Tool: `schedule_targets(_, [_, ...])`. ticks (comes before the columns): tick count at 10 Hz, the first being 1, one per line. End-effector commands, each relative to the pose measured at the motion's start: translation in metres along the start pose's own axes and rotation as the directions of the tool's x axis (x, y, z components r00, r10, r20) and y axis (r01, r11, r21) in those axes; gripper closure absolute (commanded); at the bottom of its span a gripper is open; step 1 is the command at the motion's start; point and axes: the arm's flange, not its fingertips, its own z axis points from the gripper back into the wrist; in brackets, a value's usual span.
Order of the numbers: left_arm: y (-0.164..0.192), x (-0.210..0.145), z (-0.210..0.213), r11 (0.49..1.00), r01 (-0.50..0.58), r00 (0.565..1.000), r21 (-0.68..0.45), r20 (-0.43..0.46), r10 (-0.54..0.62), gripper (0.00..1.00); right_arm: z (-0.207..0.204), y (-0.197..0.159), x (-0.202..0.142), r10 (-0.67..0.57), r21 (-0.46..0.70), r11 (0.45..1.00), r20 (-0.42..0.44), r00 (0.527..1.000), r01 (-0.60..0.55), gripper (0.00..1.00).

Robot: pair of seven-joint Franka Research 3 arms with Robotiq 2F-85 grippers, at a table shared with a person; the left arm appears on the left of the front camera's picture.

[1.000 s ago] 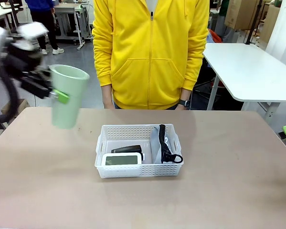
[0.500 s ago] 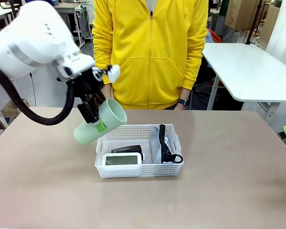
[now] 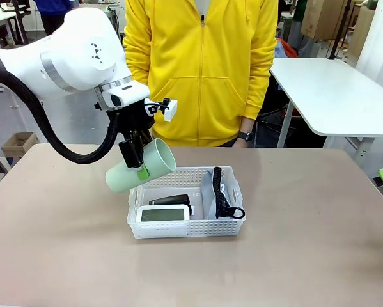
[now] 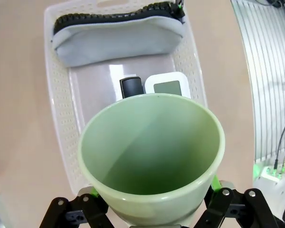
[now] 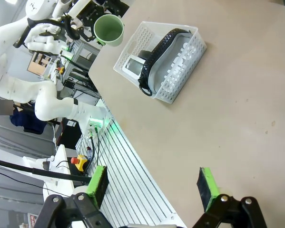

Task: Efficiently arrange items inside the basket to fit them all.
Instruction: Pick up the Reusable plastic cup and place it inside the Organizing basket.

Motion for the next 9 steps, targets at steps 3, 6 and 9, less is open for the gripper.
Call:
schedule_targets(3, [-0.004, 0.027, 0.0, 0.997, -0.06, 0.996, 0.054, -0.069, 0.063, 0.11, -0.001, 0.0, 0.001, 0.025, 0.019, 0.999, 0.027, 0.999, -0.025, 0.0])
schedule_targets(6, [0.017, 0.099, 0.0, 0.999, -0.044, 0.98, 0.011, -0.194, 0.045, 0.11, -0.001, 0.0, 0.001, 0.025, 0.019, 0.999, 0.027, 0.999, -0.025, 0.0])
schedule_targets(9, [0.044, 0.124, -0.032, 0.992, -0.114, 0.97, -0.048, -0.221, 0.1, 0.11, -0.001, 0.0, 0.001, 0.025, 0.019, 0.999, 0.027, 0.999, -0.025, 0.0])
